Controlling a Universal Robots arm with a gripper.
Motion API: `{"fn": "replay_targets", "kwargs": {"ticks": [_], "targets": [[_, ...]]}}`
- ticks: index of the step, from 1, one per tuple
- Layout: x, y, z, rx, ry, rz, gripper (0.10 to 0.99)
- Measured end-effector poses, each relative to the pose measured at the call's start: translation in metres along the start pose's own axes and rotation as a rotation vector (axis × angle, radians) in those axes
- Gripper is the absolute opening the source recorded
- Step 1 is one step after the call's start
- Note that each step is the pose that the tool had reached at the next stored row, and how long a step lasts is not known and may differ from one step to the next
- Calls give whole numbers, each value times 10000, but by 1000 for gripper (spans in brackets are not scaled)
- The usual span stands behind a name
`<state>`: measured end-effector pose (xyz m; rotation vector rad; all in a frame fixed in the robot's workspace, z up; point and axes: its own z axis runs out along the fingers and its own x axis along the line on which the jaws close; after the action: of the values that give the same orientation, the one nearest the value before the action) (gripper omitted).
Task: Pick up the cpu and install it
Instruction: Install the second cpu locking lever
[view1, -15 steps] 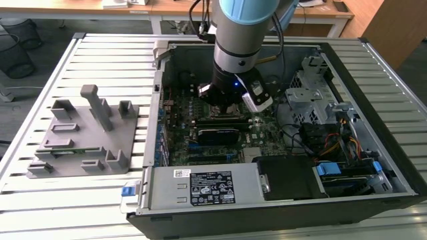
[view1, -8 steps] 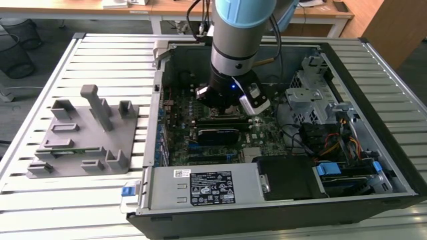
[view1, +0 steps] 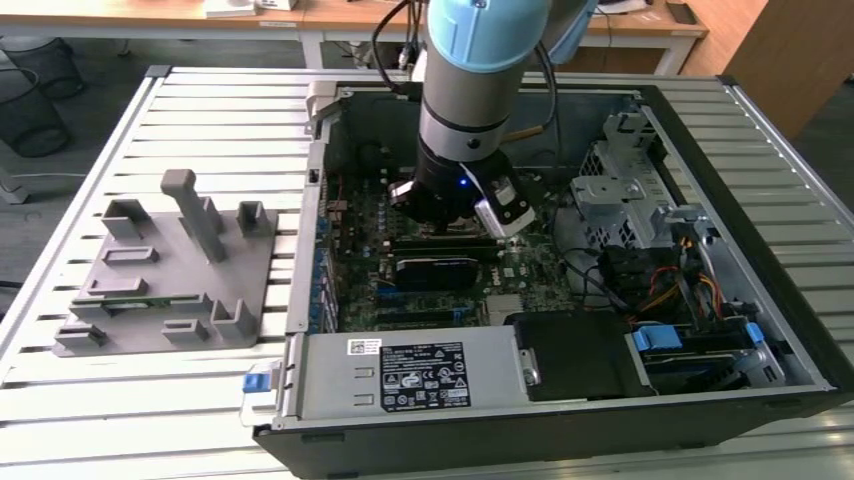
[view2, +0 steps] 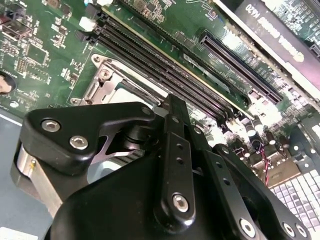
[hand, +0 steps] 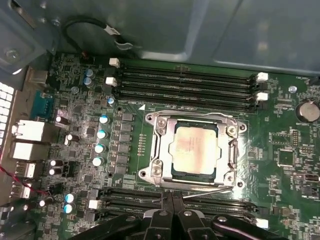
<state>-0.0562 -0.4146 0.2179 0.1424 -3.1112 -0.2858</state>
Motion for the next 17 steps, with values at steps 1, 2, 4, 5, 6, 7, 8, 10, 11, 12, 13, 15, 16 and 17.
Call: {"fn": "replay_targets", "kwargs": {"ticks": [1,2,4,5,6,7,8,10,11,12,13,15,16,17], "targets": [[0,-3,15,-2,3,0,106],[1,-5,29,-4,6,0,106],[2,-9,53,-12,15,3,106],[4,-12,60,-26,19,4,106],[7,-14,64,-60,20,4,106],[9,-19,66,-140,13,2,106],[11,-24,67,-237,3,0,106],[15,-38,68,-434,-12,-5,106],[18,-48,69,-499,-18,-7,106],[22,-59,70,-546,-22,-8,106],[27,-71,72,-589,-26,-9,106],[41,-96,74,-692,-36,-9,106],[49,-107,75,-745,-40,-11,106],[57,-119,77,-799,-45,-12,106]]}}
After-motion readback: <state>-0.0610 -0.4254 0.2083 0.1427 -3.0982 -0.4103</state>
